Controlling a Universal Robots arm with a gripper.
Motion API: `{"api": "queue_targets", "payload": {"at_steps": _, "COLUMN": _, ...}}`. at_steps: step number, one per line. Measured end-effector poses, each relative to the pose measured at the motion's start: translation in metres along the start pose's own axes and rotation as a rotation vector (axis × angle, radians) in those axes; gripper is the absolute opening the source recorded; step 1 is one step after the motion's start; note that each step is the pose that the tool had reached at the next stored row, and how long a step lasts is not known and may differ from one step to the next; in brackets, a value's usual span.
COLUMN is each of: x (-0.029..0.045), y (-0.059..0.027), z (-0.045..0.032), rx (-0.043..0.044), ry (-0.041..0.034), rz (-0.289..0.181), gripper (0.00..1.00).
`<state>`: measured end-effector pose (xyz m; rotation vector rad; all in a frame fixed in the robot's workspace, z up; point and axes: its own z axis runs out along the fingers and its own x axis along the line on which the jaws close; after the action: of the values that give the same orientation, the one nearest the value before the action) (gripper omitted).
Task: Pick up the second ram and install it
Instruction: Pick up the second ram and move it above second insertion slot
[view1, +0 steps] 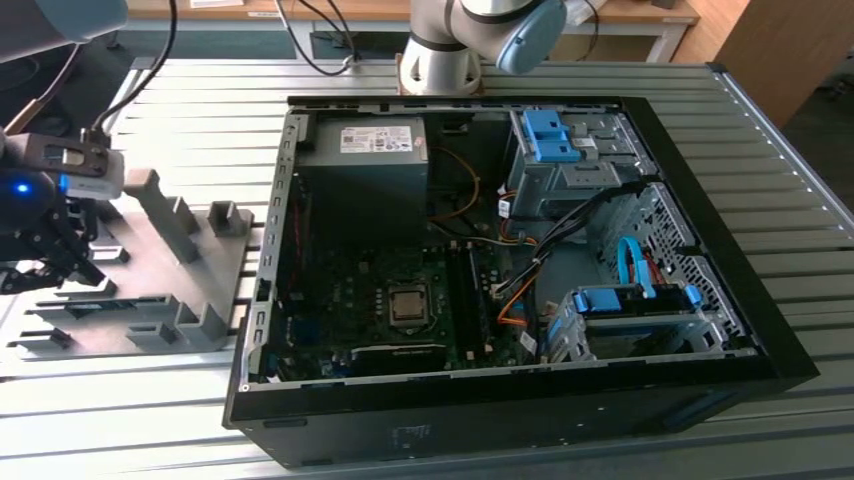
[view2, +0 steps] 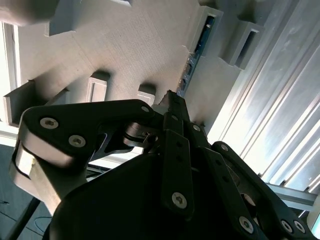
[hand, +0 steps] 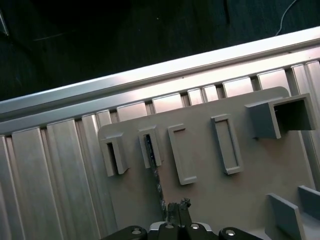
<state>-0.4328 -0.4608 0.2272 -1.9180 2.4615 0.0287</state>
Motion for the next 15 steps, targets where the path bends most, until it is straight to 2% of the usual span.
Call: {"api": "queue_targets", "payload": {"at_steps": 15, "x": 0.0, "y": 0.0, "z": -0.0001, "rx": -0.0027, "ry": 0.0002, "rz": -0.093, "gripper": 0.1}}
